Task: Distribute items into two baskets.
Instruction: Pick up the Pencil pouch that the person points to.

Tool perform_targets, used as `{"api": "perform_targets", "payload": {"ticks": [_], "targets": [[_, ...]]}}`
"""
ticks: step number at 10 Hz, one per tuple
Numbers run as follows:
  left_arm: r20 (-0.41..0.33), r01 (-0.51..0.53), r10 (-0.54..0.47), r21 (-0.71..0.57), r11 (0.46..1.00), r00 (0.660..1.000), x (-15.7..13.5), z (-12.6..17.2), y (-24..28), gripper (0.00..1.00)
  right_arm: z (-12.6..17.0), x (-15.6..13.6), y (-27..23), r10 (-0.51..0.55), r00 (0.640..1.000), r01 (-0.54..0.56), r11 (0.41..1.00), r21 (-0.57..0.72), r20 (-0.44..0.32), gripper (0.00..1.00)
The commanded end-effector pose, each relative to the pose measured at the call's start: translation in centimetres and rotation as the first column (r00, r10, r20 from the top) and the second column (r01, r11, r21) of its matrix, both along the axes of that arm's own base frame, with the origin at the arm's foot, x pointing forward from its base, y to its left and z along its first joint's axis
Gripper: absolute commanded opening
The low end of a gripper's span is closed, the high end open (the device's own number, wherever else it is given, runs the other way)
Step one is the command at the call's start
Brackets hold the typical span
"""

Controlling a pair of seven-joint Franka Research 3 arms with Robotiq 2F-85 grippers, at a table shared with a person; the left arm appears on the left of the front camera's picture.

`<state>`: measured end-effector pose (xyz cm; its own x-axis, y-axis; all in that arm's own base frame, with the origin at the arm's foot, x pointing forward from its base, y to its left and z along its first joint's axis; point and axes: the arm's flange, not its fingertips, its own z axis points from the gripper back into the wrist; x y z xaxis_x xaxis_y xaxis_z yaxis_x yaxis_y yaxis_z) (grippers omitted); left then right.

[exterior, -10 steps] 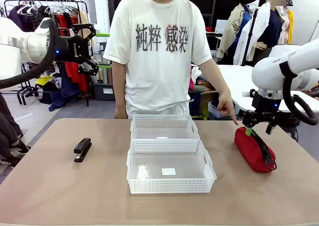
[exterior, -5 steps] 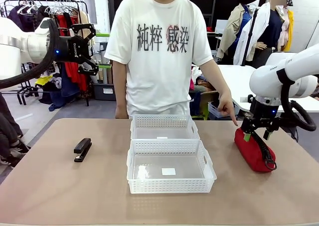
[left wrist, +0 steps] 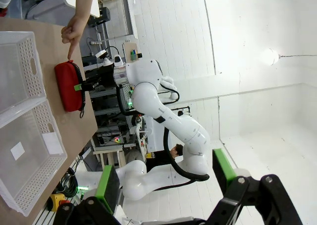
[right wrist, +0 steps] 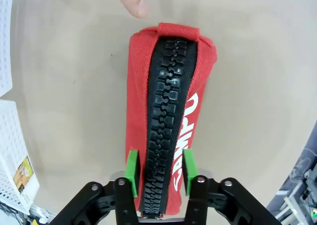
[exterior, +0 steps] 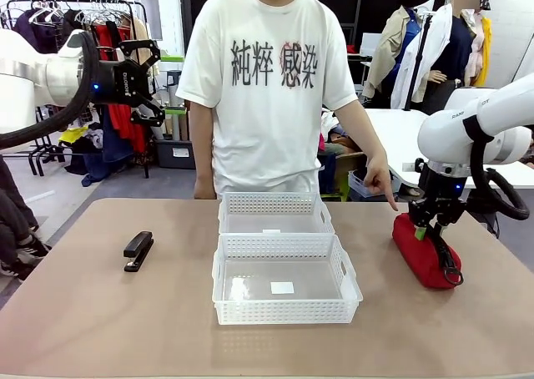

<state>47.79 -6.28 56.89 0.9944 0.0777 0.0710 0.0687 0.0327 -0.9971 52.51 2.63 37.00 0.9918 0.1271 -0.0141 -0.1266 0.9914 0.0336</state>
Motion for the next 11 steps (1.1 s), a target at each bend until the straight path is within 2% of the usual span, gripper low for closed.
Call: {"api": "perform_targets", "payload": {"ticks": [1, 4, 6, 10, 11], "targets": [[0.004, -0.001, 0.001, -0.002, 1.000, 1.000, -0.1, 0.2, 0.1, 1.00, 0.1, -0.3, 0.0, -0.014, 1.000, 0.015, 0.999, -0.033, 0.020, 0.00], [0.004, -0.001, 0.001, -0.002, 1.000, 1.000, -0.1, 0.2, 0.1, 1.00, 1.3, -0.4, 0.2, -0.043, 0.999, 0.043, 0.999, -0.030, 0.006, 0.00], [0.004, -0.001, 0.001, -0.002, 1.000, 1.000, -0.1, 0.2, 0.1, 1.00, 3.2, -0.6, 0.6, -0.056, 0.998, 0.056, 0.998, -0.012, -0.007, 0.00], [0.004, -0.001, 0.001, -0.002, 1.000, 1.000, -0.1, 0.2, 0.1, 1.00, 9.8, -1.5, 3.7, -0.019, 1.000, 0.019, 0.999, 0.028, -0.009, 0.00], [0.004, -0.001, 0.001, -0.002, 1.000, 1.000, -0.1, 0.2, 0.1, 1.00, 11.7, -1.8, 4.5, 0.000, 1.000, -0.001, 0.999, 0.036, 0.021, 0.00]]}}
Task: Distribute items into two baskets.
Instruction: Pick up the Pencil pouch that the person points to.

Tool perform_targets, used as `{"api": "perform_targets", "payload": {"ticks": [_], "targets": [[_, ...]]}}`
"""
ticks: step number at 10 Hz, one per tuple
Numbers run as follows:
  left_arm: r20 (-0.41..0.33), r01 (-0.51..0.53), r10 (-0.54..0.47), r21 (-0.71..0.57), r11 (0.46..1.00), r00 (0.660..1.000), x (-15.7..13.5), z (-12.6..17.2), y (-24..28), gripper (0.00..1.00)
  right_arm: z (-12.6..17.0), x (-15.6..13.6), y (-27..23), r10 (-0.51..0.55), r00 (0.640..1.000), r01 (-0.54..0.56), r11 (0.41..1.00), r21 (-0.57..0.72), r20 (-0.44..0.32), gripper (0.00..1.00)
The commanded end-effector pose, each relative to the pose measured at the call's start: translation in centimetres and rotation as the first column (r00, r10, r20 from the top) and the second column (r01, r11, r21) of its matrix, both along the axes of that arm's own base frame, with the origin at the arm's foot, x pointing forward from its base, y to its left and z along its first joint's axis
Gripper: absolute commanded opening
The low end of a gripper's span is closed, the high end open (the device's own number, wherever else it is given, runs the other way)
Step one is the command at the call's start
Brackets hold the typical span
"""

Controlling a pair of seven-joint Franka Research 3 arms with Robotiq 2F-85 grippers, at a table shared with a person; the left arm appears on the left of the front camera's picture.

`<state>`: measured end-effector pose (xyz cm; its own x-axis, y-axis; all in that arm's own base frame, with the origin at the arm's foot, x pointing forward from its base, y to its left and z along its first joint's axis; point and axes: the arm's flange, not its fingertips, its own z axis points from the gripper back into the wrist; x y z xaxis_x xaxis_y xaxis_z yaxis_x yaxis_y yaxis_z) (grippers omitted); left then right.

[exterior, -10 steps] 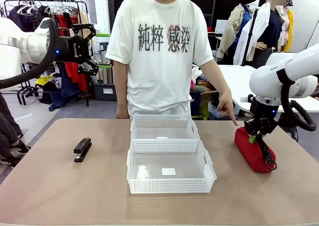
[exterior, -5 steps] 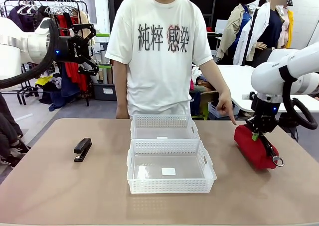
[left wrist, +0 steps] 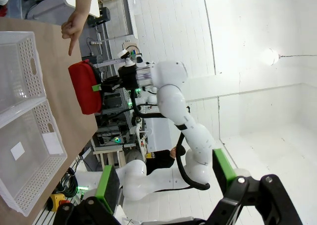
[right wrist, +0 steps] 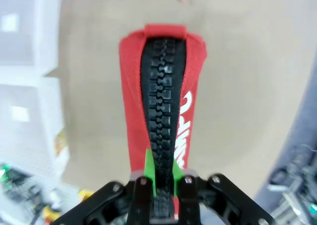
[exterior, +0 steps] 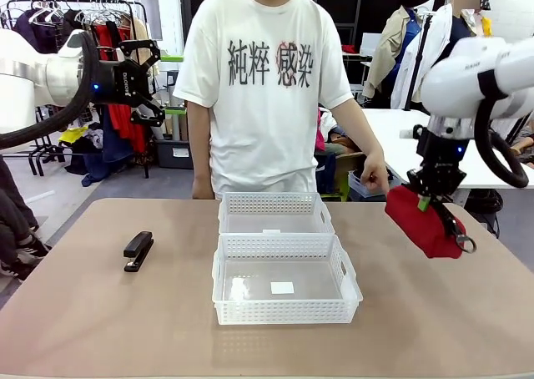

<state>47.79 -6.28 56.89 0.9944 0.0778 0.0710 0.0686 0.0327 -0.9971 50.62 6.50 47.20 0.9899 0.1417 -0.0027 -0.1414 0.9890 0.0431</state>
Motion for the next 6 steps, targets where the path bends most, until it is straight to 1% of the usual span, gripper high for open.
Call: {"api": "perform_targets", "payload": {"ticks": [1, 3, 6], "targets": [[0.004, -0.001, 0.001, -0.002, 1.000, 1.000, -0.1, 0.2, 0.1, 1.00, 3.5, 0.0, 1.2, -0.003, 1.000, 0.002, 0.999, 0.042, 0.028, 0.00], [0.004, -0.001, 0.001, -0.002, 1.000, 1.000, -0.1, 0.2, 0.1, 1.00, 6.6, 0.2, 2.2, -0.008, 0.999, 0.003, 0.994, 0.106, 0.053, 0.00], [0.004, -0.001, 0.001, -0.002, 1.000, 1.000, -0.1, 0.2, 0.1, 1.00, 9.0, 0.2, 2.7, -0.010, 0.994, -0.004, 0.991, 0.136, 0.104, 0.00]]}}
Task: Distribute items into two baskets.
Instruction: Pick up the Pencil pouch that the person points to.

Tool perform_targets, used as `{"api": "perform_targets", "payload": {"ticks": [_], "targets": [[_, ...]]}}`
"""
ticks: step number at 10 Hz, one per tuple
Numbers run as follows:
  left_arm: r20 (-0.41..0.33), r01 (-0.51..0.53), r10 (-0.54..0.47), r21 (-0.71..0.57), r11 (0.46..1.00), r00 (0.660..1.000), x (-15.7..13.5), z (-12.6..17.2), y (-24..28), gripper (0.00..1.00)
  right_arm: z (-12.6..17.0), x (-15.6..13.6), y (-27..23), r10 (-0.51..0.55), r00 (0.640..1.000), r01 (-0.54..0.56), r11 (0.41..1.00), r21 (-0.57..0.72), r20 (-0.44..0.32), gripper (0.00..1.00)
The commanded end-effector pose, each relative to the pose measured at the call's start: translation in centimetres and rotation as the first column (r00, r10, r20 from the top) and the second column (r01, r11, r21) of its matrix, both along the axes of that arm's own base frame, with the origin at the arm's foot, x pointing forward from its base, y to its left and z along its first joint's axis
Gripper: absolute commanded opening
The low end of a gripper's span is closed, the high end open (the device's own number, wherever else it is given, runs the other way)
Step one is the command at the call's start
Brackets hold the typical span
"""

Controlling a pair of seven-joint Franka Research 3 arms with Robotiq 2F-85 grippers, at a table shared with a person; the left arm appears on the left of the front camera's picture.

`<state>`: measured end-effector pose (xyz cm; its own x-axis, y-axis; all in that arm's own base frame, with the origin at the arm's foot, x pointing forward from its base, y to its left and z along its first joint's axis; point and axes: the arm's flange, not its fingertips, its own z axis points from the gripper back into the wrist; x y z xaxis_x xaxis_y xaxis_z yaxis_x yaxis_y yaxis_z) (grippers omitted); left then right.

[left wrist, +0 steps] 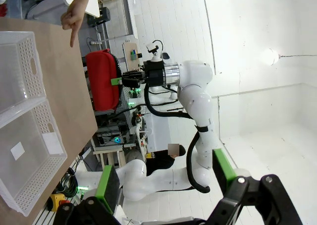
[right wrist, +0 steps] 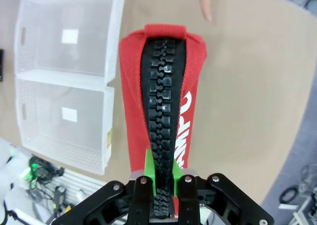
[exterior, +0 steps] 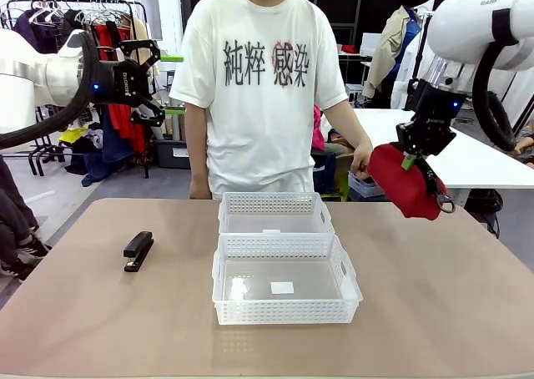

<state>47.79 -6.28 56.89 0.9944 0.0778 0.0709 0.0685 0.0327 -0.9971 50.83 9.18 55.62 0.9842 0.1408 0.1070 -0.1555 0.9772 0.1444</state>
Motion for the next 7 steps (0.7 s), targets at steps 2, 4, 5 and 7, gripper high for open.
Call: {"api": "perform_targets", "payload": {"ticks": [2, 4, 5, 7], "targets": [[0.004, -0.001, 0.001, -0.002, 1.000, 1.000, -0.09, 0.21, 0.06, 1.00, 1.06, 0.22, -0.15, -0.037, 0.999, 0.036, 0.998, 0.045, 0.024, 0.00], [0.004, -0.001, 0.001, -0.002, 1.000, 1.000, -0.09, 0.21, 0.06, 1.00, 0.64, 0.16, -0.12, -0.006, 1.000, 0.006, 1.000, 0.011, 0.013, 0.00], [0.004, -0.001, 0.001, -0.002, 1.000, 1.000, -0.09, 0.21, 0.06, 1.00, 0.64, 0.16, -0.12, -0.006, 1.000, 0.006, 1.000, 0.011, 0.013, 0.00], [0.004, -0.001, 0.001, -0.002, 1.000, 1.000, -0.09, 0.21, 0.06, 1.00, 0.64, 0.16, -0.12, -0.006, 1.000, 0.006, 1.000, 0.011, 0.013, 0.00]]}}
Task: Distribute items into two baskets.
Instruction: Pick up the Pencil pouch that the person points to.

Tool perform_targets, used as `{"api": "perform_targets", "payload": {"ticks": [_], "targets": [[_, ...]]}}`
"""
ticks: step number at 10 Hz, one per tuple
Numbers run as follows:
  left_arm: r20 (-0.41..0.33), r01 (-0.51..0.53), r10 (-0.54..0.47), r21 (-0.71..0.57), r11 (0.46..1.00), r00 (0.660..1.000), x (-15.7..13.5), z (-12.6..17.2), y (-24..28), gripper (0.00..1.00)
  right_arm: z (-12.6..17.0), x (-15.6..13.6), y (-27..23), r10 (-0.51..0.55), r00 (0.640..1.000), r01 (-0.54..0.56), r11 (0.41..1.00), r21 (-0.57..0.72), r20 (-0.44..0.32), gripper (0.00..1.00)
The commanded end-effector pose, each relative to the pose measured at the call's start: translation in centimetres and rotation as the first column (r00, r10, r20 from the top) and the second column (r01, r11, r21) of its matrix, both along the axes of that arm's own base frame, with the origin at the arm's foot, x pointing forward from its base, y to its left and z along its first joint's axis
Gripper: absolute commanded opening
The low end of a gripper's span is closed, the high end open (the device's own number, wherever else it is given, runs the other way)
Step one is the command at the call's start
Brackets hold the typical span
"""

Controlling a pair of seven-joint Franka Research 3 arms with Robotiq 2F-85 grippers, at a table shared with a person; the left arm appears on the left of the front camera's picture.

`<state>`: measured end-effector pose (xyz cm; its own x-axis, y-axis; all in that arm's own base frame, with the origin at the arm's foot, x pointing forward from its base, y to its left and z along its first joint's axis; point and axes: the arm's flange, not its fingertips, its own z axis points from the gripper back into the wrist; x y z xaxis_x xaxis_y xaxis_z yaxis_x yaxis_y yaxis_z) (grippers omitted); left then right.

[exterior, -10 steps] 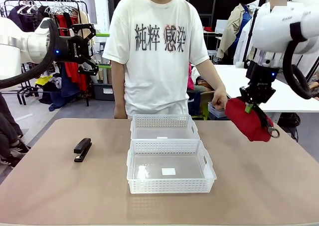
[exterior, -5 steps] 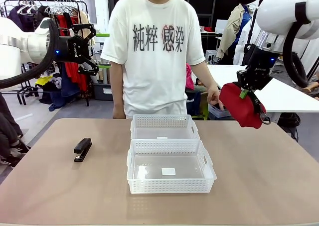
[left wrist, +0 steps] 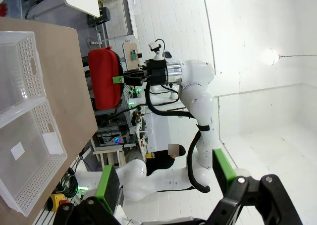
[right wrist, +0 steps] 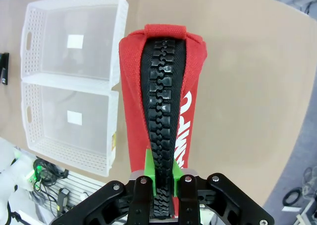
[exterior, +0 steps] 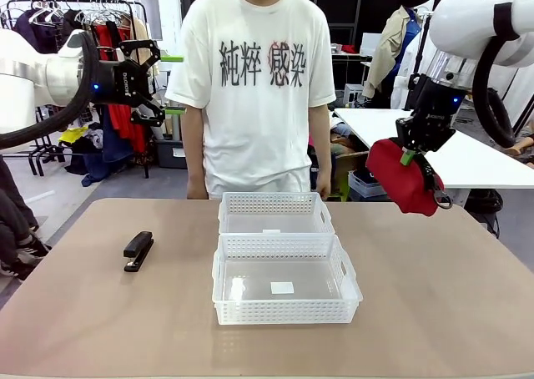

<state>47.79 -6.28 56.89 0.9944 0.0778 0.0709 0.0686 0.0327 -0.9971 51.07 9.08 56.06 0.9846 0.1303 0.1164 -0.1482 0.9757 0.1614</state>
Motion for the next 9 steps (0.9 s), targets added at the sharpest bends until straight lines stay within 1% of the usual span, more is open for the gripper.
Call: {"api": "perform_targets", "payload": {"ticks": [1, 8, 9], "targets": [[0.004, -0.001, 0.001, -0.002, 1.000, 1.000, -0.09, 0.21, 0.06, 1.00, 0.20, -0.08, -0.02, 0.002, 1.000, -0.002, 1.000, -0.008, 0.006, 0.00], [0.004, -0.001, 0.001, -0.002, 1.000, 1.000, -0.09, 0.21, 0.06, 1.00, 0.00, 0.00, 0.00, 0.000, 1.000, 0.000, 1.000, 0.000, 0.000, 0.00], [0.004, -0.001, 0.001, -0.002, 1.000, 1.000, -0.09, 0.21, 0.06, 1.00, 0.71, 0.20, 0.04, 0.005, 1.000, -0.006, 1.000, 0.022, 0.013, 0.00]]}}
